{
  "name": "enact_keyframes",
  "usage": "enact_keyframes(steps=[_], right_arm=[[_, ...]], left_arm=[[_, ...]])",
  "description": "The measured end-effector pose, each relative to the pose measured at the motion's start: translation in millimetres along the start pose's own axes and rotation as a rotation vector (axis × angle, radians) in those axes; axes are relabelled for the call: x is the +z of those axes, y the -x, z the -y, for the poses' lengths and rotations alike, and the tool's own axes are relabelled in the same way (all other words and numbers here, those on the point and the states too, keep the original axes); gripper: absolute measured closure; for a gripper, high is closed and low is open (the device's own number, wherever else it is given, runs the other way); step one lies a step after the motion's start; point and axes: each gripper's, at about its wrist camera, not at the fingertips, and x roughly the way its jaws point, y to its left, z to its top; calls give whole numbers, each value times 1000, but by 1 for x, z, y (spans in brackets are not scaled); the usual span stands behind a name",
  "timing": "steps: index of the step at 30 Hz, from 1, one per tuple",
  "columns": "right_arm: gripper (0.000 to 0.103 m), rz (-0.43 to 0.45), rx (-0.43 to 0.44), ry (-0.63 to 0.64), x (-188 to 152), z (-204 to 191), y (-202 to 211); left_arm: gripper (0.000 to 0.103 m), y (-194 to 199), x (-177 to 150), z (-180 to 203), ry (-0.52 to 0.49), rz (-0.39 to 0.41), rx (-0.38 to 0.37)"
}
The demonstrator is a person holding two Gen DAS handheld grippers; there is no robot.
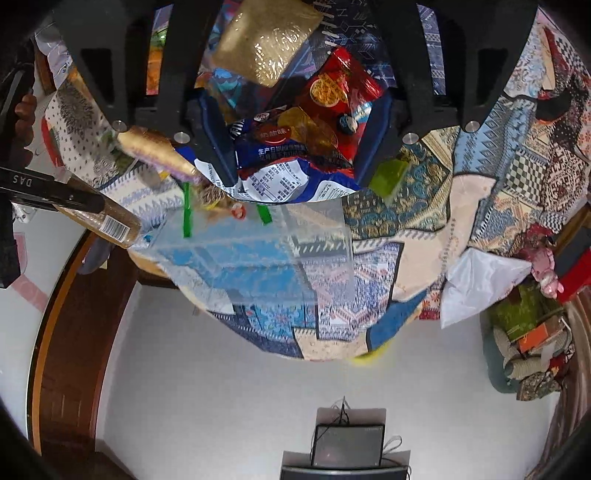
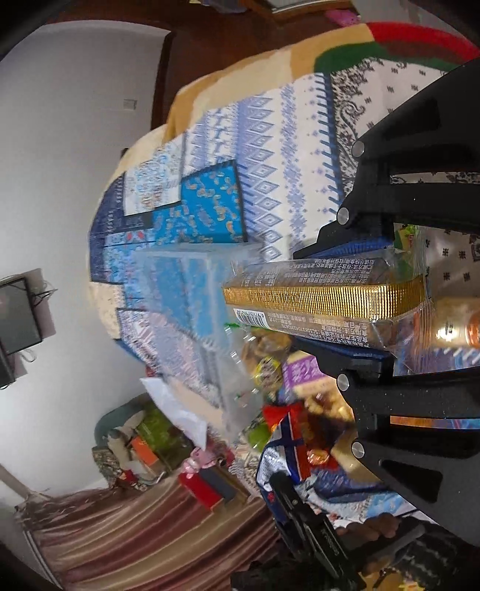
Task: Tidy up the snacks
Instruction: 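Lower the biscuit roll into the clear box and open the right gripper while the left drops the bag in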
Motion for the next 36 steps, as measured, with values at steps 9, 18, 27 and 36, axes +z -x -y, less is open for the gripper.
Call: enact_keyframes(steps=[9, 18, 27, 36], right_arm=[[68, 80, 22, 24, 26, -19, 9], [68, 100, 40, 33, 61, -28, -20], [68, 47, 31, 36, 90, -29, -72], [68, -31, -22, 55, 98, -23, -117]], left_arm=[[39, 8, 45, 0, 12, 60, -12], [39, -21, 86, -11, 32, 70, -20], [39, -83, 100, -17, 25, -19, -2], [39, -134, 96, -4, -21, -120, 15]])
